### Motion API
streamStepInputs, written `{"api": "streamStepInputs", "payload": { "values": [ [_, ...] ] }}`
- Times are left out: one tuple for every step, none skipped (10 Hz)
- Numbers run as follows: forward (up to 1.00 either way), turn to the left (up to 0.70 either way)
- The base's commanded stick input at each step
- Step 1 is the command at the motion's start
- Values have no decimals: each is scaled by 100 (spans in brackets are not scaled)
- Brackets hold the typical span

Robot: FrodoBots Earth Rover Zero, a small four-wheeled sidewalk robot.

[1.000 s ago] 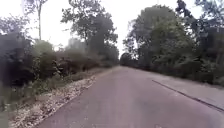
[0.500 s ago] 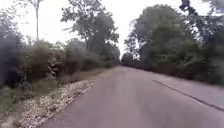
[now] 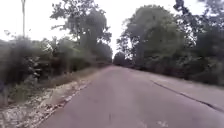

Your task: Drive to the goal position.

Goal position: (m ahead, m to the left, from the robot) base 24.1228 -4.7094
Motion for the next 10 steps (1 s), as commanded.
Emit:
{"api": "streamStepInputs", "payload": {
  "values": [
    [100,0],
    [100,0],
    [100,0],
    [100,0],
    [100,0],
    [100,0],
    [100,0],
    [100,0],
    [100,0],
    [100,0]
  ]
}}
